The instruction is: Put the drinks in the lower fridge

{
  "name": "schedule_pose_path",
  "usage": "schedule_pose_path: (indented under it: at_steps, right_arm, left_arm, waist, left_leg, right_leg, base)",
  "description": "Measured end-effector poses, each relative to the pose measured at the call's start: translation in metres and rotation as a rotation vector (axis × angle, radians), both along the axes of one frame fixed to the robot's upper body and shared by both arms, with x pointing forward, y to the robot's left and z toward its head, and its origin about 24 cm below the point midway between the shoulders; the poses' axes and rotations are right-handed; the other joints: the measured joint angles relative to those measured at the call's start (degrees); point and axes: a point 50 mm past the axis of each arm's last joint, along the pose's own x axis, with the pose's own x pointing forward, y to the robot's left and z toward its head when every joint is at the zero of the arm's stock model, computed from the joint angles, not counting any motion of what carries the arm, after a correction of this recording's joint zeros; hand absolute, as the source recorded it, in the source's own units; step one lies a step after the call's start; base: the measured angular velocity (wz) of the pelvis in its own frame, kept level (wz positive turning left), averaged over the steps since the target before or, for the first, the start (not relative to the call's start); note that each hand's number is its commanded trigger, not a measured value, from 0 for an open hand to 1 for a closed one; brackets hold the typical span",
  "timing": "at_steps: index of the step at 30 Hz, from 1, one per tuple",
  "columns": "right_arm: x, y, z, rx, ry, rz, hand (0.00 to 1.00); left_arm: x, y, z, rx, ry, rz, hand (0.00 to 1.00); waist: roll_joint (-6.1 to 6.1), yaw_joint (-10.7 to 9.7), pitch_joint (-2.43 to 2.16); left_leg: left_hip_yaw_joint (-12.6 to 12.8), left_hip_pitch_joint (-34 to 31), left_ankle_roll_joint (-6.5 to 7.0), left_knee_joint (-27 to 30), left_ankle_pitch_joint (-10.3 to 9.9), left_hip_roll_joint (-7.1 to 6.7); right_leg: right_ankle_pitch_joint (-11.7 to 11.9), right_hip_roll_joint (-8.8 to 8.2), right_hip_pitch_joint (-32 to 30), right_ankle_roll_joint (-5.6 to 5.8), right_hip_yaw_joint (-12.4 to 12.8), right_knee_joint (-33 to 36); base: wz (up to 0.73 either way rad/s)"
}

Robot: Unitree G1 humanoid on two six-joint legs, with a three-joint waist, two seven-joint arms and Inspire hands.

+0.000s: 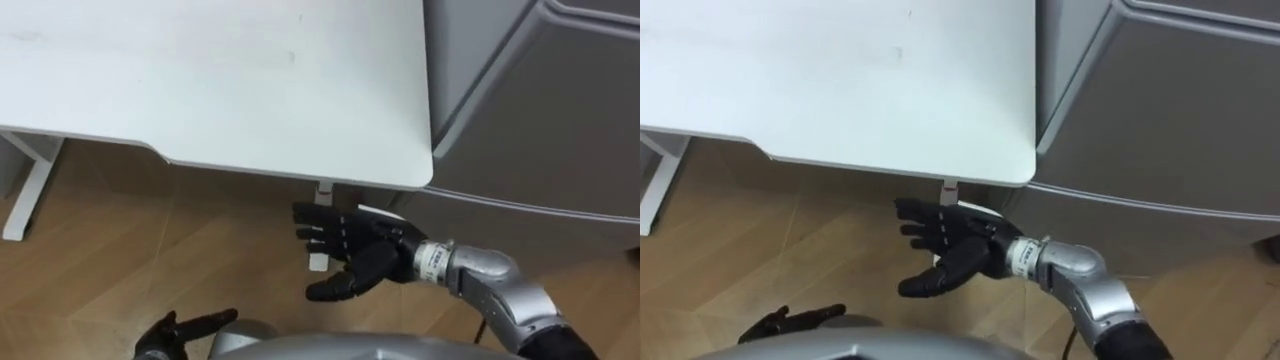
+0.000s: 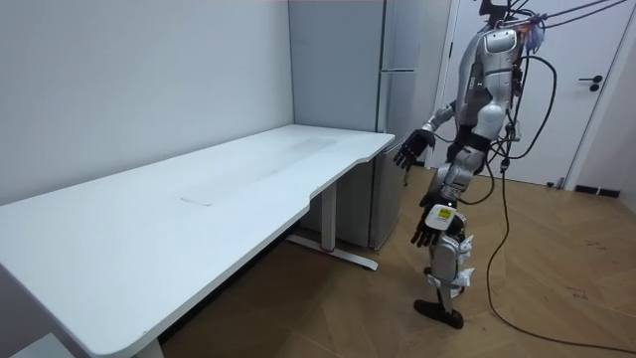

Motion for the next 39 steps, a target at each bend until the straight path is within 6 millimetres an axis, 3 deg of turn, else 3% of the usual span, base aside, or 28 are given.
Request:
schedule_pose_path:
  at_steps: [6, 12, 20, 27, 31, 39]
  right_arm:
    - [-0.039, -0.055, -0.040, -0.200, 0.215, -0.226, 0.00]
    - [-0.083, -0.084, -0.064, -0.388, 0.397, -0.334, 0.00]
    - [-0.099, -0.088, -0.074, -0.452, 0.492, -0.493, 0.00]
    - [-0.110, -0.087, -0.078, -0.441, 0.549, -0.664, 0.00]
    - [-0.109, -0.086, -0.079, -0.443, 0.550, -0.689, 0.00]
    - [-0.113, -0.087, -0.079, -0.455, 0.562, -0.734, 0.00]
  left_arm:
    - [-0.010, 0.006, 0.000, 0.024, 0.020, 0.052, 0.00]
    - [-0.016, 0.008, -0.001, 0.033, 0.045, 0.079, 0.00]
    - [-0.028, 0.003, -0.004, 0.033, 0.091, 0.091, 0.00]
    - [-0.039, 0.000, -0.005, 0.026, 0.128, 0.098, 0.00]
    - [-0.043, 0.000, -0.005, 0.027, 0.137, 0.101, 0.00]
    - [-0.043, 0.000, -0.005, 0.032, 0.137, 0.102, 0.00]
  waist:
    - [-0.05, -1.88, -0.13]
    - [0.20, -3.17, -0.14]
    - [1.00, -3.79, -0.02]
    - [1.96, -5.97, 0.10]
    - [2.46, -7.65, 0.08]
    - [2.98, -7.93, -0.02]
  left_leg:
    - [-0.08, -0.02, 0.21, -0.08, -0.07, -0.42]
    - [-0.07, 0.31, 0.41, -0.32, -0.25, -0.47]
    - [-0.24, 1.37, 0.35, -0.17, -0.53, -0.36]
    - [-0.82, 1.66, 0.28, -0.15, -0.60, -0.38]
    - [-0.75, 2.17, 0.29, -0.19, -0.61, -0.48]
    - [-0.73, 3.08, 0.23, -0.45, -0.65, -0.49]
  right_leg:
    - [-0.23, -0.37, 0.16, 0.32, -0.32, -0.36]
    - [-0.31, -0.38, 0.50, 0.46, -0.17, -0.51]
    - [-0.31, -0.20, 1.74, 0.46, -0.15, -0.64]
    - [-0.36, -0.09, 2.37, 0.51, -0.18, -0.79]
    - [-0.63, -0.14, 2.88, 0.63, 0.05, -0.86]
    - [-1.32, -0.15, 3.56, 0.64, 0.13, -0.85]
  base:
    - [0.01]
    - [0.01]
    - [0.02]
    - [0.04]
    - [0.00]
    - [0.00]
